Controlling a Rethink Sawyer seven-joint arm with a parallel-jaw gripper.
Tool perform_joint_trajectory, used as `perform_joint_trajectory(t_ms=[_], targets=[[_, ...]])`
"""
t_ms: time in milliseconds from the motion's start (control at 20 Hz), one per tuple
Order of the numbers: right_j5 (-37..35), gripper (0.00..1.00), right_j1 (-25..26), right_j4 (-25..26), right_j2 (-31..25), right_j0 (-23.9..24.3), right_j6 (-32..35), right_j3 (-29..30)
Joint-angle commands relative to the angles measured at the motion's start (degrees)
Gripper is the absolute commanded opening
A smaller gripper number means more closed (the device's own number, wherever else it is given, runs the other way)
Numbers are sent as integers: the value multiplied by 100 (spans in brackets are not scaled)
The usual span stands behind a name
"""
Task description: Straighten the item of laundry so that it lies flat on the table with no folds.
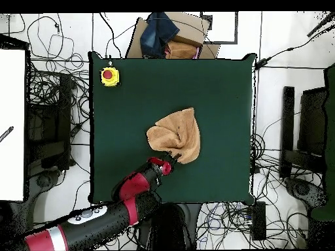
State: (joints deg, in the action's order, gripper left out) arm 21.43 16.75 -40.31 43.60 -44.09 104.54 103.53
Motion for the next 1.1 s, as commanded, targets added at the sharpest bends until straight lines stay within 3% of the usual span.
perform_joint_trajectory(t_ms=[50,700,1100], targets=[[-560,100,-24,-274,-680,-37,811,-574],[-380,100,256,-580,-753,-149,884,-705],[-364,100,160,-637,-819,-368,948,-511]])
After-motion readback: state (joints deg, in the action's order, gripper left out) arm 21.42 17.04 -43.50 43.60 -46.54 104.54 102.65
